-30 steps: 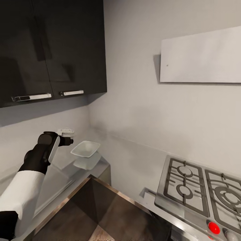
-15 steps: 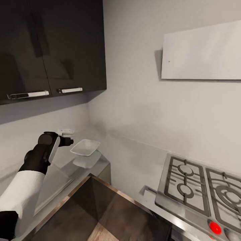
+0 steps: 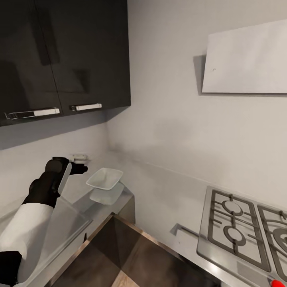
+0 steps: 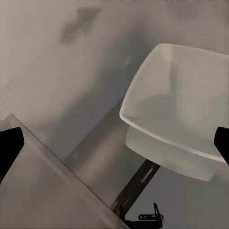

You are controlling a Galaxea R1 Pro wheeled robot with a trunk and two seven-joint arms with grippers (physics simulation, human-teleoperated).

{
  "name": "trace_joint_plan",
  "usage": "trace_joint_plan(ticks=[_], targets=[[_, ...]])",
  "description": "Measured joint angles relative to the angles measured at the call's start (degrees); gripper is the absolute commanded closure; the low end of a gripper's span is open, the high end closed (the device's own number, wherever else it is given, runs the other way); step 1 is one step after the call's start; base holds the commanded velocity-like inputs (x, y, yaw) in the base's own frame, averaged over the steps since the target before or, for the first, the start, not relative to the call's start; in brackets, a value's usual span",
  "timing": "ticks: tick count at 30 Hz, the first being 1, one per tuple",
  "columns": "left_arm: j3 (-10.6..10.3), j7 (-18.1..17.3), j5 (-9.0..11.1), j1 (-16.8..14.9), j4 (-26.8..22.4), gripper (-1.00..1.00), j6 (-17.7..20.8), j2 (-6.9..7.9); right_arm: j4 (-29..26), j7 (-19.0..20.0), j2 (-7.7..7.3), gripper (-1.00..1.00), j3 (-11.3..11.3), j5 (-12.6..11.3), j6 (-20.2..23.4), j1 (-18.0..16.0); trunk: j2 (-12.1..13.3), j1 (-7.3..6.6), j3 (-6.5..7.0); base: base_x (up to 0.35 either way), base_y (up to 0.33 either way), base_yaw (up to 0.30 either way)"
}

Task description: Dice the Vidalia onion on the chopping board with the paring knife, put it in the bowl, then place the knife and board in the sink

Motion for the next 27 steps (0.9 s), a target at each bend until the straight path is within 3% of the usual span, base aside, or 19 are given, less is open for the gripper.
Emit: trace_joint_plan(ticks=[6, 20, 27], targets=[[0.0, 0.0, 0.0, 0.0, 0.0, -1.0, 0.0, 0.0, 0.0, 0.0, 0.02, -1.0, 0.0, 0.0, 0.0, 0.0, 0.0, 0.0, -0.01, 0.021, 0.007, 0.0], [0.0, 0.1, 0.0, 0.0, -0.3, -1.0, 0.0, 0.0, 0.0, 0.0, 0.05, -1.0, 0.0, 0.0, 0.0, 0.0, 0.0, -0.03, -0.01, 0.256, 0.085, 0.0], [0.0, 0.1, 0.0, 0.0, -0.4, -1.0, 0.0, 0.0, 0.0, 0.0, 0.11, -1.0, 0.1, 0.0, 0.0, 0.0, 0.0, 0.0, -0.01, 0.094, 0.01, 0.0]])
